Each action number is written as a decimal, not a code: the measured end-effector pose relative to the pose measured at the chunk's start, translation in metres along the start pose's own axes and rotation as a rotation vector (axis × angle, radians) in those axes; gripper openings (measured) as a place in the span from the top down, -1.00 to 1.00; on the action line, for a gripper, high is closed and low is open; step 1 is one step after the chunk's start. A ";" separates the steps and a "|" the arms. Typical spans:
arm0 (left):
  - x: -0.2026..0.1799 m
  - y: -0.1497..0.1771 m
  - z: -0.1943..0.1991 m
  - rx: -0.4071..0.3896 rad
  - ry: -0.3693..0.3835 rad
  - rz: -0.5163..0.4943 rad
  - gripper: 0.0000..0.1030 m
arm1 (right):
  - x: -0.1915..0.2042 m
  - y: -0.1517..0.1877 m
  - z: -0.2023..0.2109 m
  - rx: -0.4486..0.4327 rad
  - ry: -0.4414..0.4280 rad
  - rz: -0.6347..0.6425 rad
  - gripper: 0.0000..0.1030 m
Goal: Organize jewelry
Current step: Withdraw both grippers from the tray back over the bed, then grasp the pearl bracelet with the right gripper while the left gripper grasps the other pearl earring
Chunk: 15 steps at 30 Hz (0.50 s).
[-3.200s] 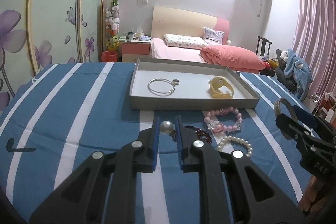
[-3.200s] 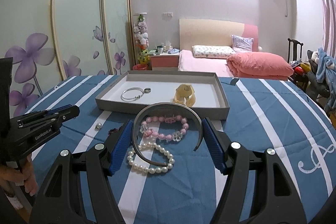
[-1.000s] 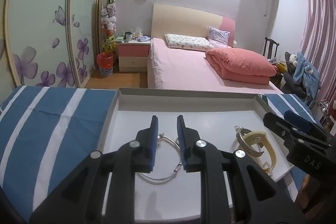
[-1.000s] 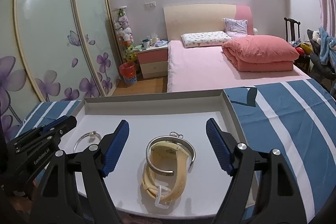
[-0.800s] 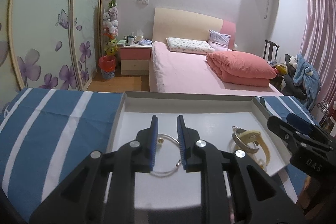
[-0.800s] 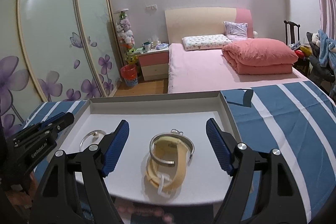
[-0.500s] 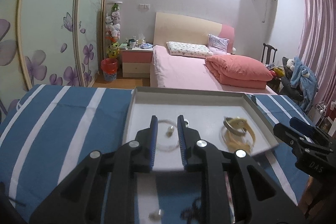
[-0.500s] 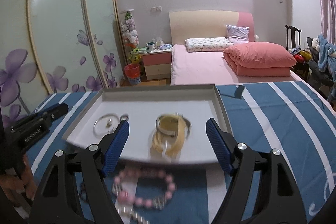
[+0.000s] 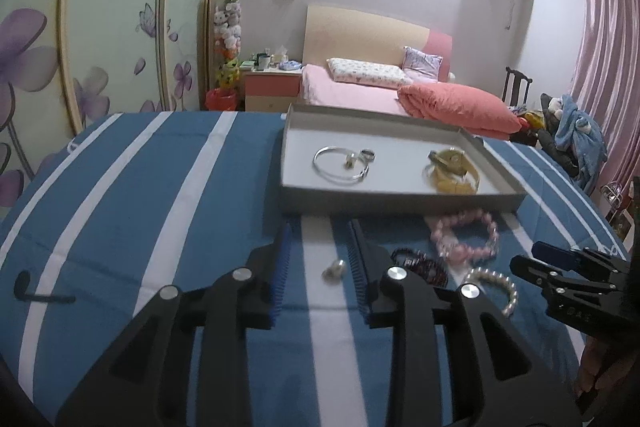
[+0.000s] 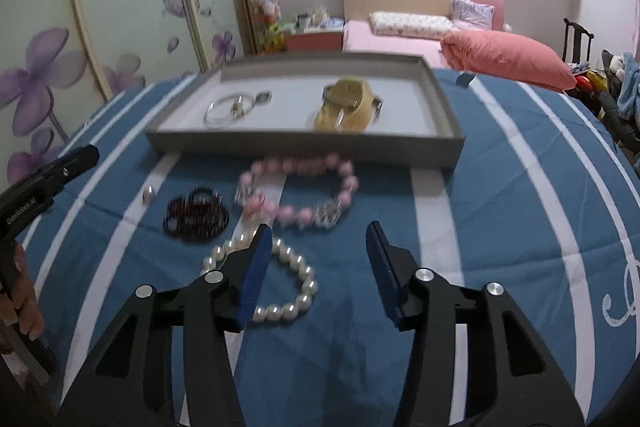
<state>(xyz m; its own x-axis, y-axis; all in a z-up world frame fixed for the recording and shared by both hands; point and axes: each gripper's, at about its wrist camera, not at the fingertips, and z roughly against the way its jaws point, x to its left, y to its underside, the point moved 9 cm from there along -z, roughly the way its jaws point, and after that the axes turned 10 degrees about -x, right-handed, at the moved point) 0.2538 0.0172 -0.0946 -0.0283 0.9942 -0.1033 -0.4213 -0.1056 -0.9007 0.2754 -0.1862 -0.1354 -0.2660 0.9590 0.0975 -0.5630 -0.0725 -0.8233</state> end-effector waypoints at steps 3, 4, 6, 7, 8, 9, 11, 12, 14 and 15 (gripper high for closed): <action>0.005 0.006 0.005 0.014 -0.002 -0.003 0.35 | 0.007 0.012 -0.005 0.043 -0.002 0.033 0.12; 0.006 0.008 0.006 0.019 -0.001 -0.006 0.33 | 0.008 0.015 -0.009 0.061 0.003 0.045 0.15; 0.007 0.011 0.007 0.029 0.002 -0.014 0.28 | 0.008 0.020 -0.013 0.084 0.010 0.052 0.19; 0.008 0.013 0.008 0.036 0.005 -0.020 0.28 | 0.008 0.024 -0.016 0.101 0.012 0.053 0.21; 0.008 0.015 0.007 0.040 0.007 -0.023 0.27 | 0.008 0.026 -0.017 0.114 0.013 0.051 0.23; 0.008 0.016 0.007 0.047 0.011 -0.028 0.27 | 0.008 0.025 -0.017 0.110 0.013 0.050 0.32; 0.006 0.019 0.006 0.057 0.017 -0.031 0.26 | 0.008 0.026 -0.016 0.112 0.014 0.063 0.49; 0.005 0.020 0.005 0.062 0.021 -0.032 0.26 | 0.009 0.026 -0.015 0.114 0.007 0.062 0.70; 0.002 0.023 0.002 0.075 0.032 -0.034 0.24 | 0.009 0.027 -0.014 0.120 0.003 0.066 0.78; 0.001 0.024 0.001 0.082 0.037 -0.034 0.22 | 0.008 0.027 -0.013 0.121 0.005 0.065 0.80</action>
<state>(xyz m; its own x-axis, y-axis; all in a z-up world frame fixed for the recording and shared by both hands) 0.2425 0.0158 -0.1162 0.0199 0.9958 -0.0895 -0.4944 -0.0680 -0.8666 0.2684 -0.1767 -0.1644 -0.3013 0.9526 0.0434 -0.6354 -0.1666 -0.7540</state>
